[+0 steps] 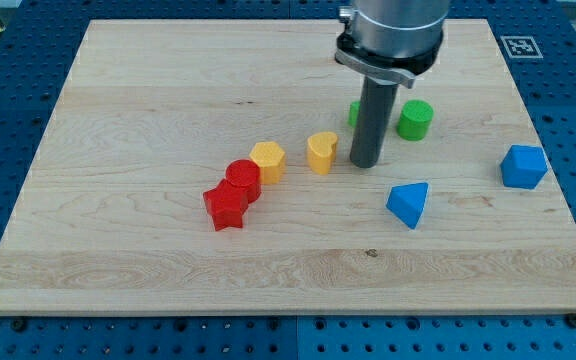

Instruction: Push the blue triangle diagonally below the green circle

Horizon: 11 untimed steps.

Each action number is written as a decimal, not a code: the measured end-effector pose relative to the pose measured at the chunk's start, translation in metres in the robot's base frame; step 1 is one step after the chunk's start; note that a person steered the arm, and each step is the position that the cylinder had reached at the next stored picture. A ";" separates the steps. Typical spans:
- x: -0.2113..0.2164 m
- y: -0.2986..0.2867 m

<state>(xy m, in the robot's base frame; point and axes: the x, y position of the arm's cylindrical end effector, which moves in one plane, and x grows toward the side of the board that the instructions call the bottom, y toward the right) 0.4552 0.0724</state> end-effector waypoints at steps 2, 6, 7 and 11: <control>0.000 -0.044; 0.051 0.071; 0.051 0.077; 0.110 0.037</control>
